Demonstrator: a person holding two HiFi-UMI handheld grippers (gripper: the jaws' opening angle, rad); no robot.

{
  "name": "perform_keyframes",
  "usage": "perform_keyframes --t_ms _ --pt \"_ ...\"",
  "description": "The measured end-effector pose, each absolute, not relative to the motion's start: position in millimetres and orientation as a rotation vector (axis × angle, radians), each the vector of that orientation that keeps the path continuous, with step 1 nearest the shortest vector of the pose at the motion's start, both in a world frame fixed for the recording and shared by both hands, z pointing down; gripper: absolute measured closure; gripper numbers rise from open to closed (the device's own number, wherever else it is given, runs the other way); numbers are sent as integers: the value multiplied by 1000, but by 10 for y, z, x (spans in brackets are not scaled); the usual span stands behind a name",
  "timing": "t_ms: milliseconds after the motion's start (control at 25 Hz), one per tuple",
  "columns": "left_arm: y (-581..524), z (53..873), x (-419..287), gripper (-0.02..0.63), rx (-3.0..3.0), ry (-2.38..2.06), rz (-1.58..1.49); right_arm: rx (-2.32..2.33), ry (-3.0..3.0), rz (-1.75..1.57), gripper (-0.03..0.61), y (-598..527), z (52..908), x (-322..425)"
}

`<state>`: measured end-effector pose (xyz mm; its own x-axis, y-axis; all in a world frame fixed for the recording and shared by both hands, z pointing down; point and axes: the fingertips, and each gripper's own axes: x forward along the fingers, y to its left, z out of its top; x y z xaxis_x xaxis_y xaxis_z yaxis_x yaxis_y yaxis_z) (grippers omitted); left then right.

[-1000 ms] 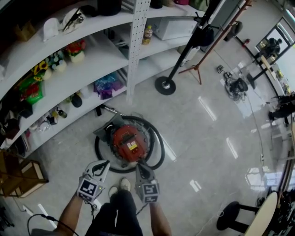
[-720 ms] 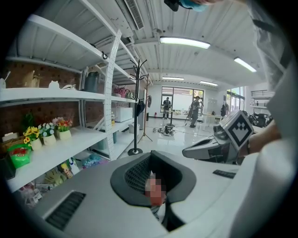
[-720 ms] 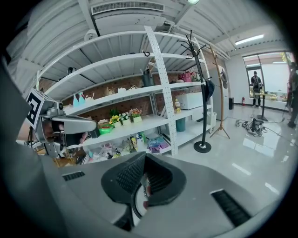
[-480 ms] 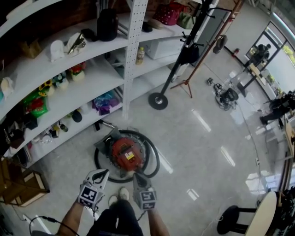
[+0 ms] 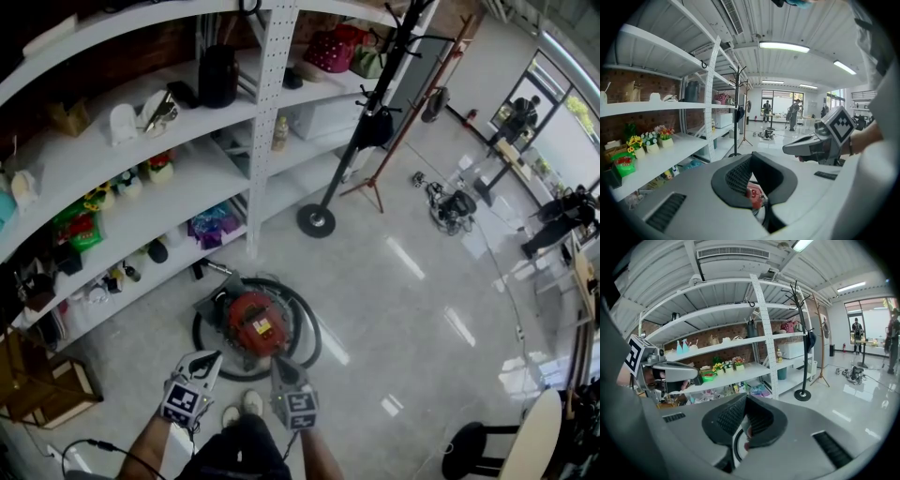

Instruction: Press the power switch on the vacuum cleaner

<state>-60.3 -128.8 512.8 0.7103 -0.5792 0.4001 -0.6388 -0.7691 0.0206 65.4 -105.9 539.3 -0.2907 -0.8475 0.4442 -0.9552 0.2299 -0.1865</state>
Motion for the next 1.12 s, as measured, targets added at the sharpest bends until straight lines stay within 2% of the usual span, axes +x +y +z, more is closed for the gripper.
perform_keyframes --t_ms 1120 --pt "-1082 4308 -379 607 2917 -961 493 1808 -2290 551 566 -739 4681 848"
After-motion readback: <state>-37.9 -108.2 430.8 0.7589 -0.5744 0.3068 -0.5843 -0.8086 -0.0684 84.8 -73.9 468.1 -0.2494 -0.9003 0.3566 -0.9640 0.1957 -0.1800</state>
